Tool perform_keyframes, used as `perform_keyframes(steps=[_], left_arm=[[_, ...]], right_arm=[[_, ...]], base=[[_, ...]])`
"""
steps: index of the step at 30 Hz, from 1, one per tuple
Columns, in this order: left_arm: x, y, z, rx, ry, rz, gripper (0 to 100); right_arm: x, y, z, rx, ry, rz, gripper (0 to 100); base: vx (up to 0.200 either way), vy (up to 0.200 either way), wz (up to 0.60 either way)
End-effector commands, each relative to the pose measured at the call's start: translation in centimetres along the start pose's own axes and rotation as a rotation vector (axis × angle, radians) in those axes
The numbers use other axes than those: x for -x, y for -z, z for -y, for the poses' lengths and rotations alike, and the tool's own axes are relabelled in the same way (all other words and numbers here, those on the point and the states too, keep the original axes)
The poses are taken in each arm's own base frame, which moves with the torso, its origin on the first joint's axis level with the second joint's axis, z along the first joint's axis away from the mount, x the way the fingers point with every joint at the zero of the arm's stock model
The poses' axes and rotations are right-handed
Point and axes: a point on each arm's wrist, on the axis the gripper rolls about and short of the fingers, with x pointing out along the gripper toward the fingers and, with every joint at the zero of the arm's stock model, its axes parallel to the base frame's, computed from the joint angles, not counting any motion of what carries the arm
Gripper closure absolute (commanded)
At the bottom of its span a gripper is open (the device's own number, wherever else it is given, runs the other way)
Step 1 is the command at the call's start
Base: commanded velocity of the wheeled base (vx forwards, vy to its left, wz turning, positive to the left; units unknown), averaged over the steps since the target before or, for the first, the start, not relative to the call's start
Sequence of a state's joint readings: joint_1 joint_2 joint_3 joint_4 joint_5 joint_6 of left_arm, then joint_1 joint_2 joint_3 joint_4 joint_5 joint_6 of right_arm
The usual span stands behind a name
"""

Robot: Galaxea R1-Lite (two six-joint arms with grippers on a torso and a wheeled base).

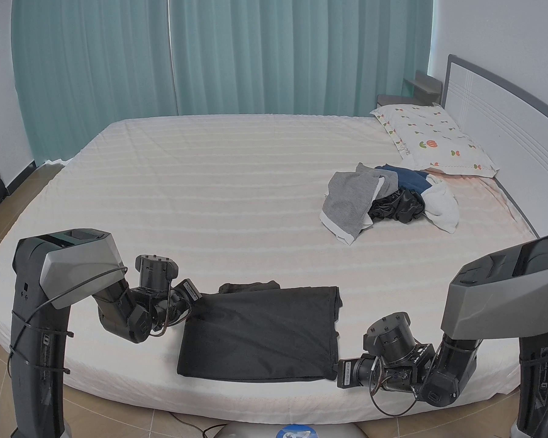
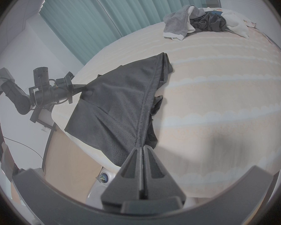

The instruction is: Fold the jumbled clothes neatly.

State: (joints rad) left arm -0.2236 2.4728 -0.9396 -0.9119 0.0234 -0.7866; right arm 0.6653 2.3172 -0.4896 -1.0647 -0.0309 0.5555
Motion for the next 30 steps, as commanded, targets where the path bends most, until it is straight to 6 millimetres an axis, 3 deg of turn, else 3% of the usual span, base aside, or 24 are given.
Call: perform_keyframes(steps=[1,11,12,14,15,19,24,30], left_arm=[[0.0,0.1,-0.1,0.0,-0.005,0.001,100],[0.1,0.3,-0.1,-0.003,-0.009,-0.006,100],[0.1,0.3,-0.1,-0.003,-0.009,-0.006,0],[0.4,0.6,-0.2,-0.005,-0.014,-0.017,0],[0.4,0.6,-0.2,-0.005,-0.014,-0.017,0],[0.5,0.3,-0.2,0.002,-0.011,-0.009,0],[1.2,-1.5,0.0,0.103,0.012,0.027,0],[1.3,-2.3,0.0,0.152,0.019,0.047,0]], right_arm=[[0.6,0.0,0.2,-0.001,0.005,-0.002,100],[0.7,-0.3,0.4,0.0,0.015,-0.002,100],[0.7,-0.3,0.4,0.0,0.015,-0.002,100],[0.3,-0.5,0.4,0.005,0.013,0.001,100],[0.3,-0.5,0.4,0.005,0.013,0.001,0],[0.6,-2.8,0.8,-0.035,-0.007,0.08,0],[0.9,-6.5,1.9,-0.109,-0.004,0.2,0],[-2.1,-7.9,2.6,-0.189,-0.004,0.233,0]], base=[[0.0,0.0,0.0],[0.0,0.0,0.0],[0.0,0.0,0.0],[0.0,0.0,0.0],[0.0,0.0,0.0],[0.0,0.0,0.0],[0.0,0.0,0.0],[0.0,0.0,0.0]])
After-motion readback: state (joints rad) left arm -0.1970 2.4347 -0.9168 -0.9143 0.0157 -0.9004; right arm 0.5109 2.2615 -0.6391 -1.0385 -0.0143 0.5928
